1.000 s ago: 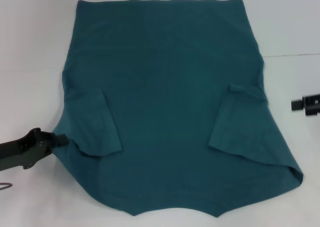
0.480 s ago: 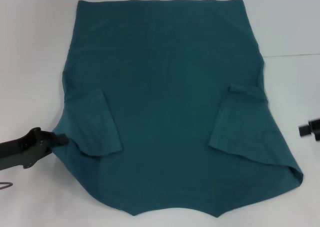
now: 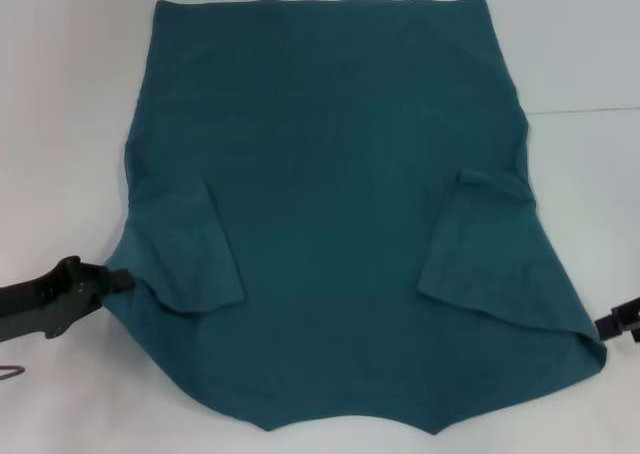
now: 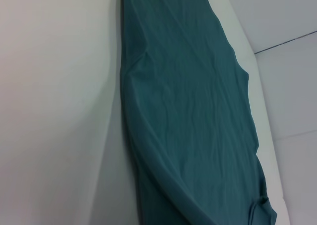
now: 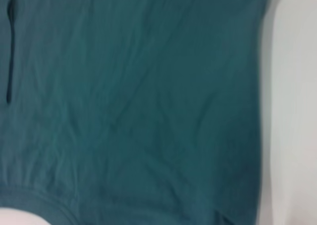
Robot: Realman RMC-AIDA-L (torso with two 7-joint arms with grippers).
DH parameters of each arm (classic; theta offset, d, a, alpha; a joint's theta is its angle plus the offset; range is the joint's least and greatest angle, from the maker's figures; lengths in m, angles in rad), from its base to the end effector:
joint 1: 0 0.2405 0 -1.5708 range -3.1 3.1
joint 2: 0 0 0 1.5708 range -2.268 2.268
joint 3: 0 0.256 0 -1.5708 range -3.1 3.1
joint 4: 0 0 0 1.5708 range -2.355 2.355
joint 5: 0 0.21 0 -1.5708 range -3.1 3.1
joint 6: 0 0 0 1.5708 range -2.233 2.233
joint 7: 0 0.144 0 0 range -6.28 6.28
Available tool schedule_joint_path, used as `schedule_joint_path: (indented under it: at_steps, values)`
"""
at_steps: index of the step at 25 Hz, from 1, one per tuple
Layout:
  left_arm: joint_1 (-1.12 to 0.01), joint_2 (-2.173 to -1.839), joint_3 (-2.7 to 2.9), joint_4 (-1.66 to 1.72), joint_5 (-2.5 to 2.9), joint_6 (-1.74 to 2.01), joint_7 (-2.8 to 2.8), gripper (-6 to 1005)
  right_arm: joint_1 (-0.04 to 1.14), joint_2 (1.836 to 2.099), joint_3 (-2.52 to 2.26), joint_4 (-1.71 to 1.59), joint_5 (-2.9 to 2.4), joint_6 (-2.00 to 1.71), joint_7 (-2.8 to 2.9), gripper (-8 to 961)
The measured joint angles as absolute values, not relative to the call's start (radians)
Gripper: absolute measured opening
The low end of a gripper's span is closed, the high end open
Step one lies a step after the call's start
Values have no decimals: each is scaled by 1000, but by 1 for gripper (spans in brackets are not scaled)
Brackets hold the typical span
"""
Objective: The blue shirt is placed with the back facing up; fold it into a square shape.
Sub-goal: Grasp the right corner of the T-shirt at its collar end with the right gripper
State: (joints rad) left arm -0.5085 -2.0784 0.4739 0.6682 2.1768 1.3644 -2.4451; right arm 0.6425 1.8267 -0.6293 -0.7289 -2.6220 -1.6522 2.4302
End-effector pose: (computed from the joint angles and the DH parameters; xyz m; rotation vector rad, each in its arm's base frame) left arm -0.3175 0.3396 0.0207 -1.8420 -2.0526 -0.8101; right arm 0.3267 0.3452 0.1073 -2.2034 1.8300 -0.1126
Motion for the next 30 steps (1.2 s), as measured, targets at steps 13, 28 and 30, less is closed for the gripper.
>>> schedule_joint_path:
  at_steps: [13,28,30]
  values:
    - [-499,-2082,476,667,2178,1366,-2445,6,661,1853,-685,-727,-2650,-1624,2447,687]
    - [-497,-2082,476,667,2178,1365,-2445,6,684,1889,-710,-729,-2693,-1575,2454,672]
    - [-497,-2082,475,667,2178,1365,-2446,6,686,1893,-719,-729,-2694,-1571,2454,670]
